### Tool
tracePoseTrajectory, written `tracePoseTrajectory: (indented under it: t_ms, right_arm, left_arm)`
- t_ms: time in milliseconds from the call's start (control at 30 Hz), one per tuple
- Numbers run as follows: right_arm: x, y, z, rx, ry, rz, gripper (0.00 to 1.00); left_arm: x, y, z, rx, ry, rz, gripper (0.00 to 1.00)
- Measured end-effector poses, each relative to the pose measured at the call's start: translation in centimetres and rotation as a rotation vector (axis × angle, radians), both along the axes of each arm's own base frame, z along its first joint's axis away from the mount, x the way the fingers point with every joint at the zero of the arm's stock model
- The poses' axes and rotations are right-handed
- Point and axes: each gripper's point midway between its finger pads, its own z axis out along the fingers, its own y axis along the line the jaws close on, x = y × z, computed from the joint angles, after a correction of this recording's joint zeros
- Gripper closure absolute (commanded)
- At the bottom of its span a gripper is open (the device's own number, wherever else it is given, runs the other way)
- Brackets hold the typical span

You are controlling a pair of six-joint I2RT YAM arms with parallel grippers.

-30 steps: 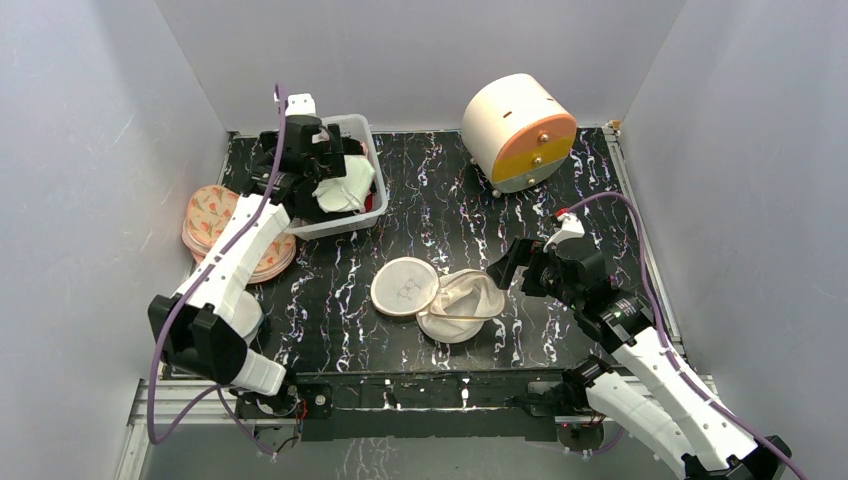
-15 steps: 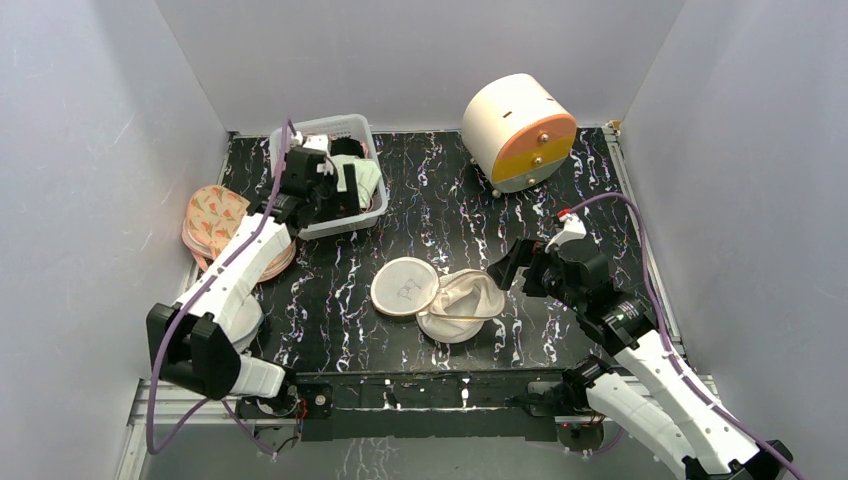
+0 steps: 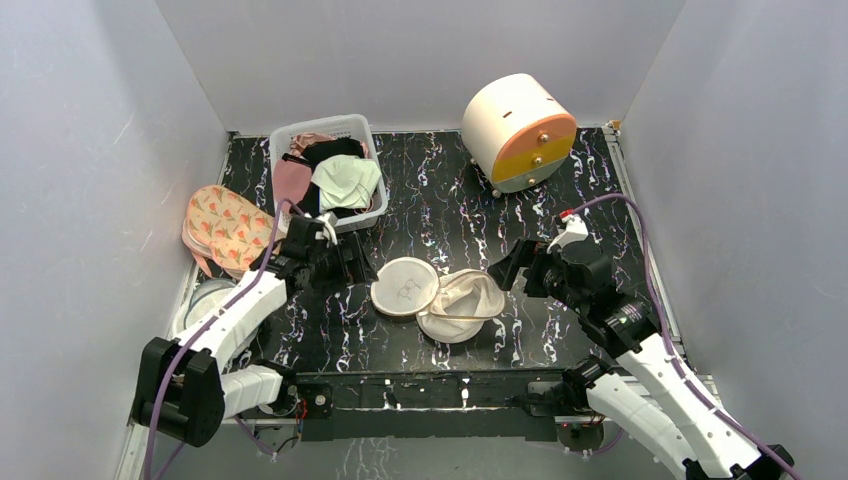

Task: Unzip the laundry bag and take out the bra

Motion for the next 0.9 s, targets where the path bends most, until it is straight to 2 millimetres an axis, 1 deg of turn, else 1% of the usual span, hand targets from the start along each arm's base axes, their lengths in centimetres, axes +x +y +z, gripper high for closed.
tracePoseTrajectory:
  t_ms: [100,300,400,533,633,800,900]
  right_arm:
    - [-0.1,0.0,0.3,0.007,-0.010,0.002,0.04]
    - [-0.3,-0.1,0.3,0.008,-0.008,0.002,0.04]
    - [-0.4,-0.1,0.2,0.006,-0.003,0.002,0.04]
    - [-0.5,-0.2,0.0,0.003,0.004,0.002,0.04]
    - [-0.5,-0.2,0.0,0.003,0.004,0.001,0.04]
    - [-0.6,-0.2,0.0,0.002,0.005,0.001,0.04]
    - [-0.6,-0.2,0.0,0.003,0.005,0.001,0.04]
  left_arm:
    - [-2.2,-1.3,-1.7,-0.112,0.091,0.012,0.05]
    - [-4.5,-3.8,-2.9,-0.330,0.199,0.050,0.11]
    - [-5.5,-4.5,-3.4,-0.416,0.242,0.081,0.16]
    - [-6.8,-4.9,-4.3,-0.509,0.297,0.145,0.23]
    - [-7.2,-4.8,-4.7,-0.541,0.315,0.188,0.28]
    - [-6.4,-5.0,-4.5,-0.563,0.295,0.217,0.38]
    - [-6.2,-4.9,-5.0,-0.553,0.305,0.231,0.42]
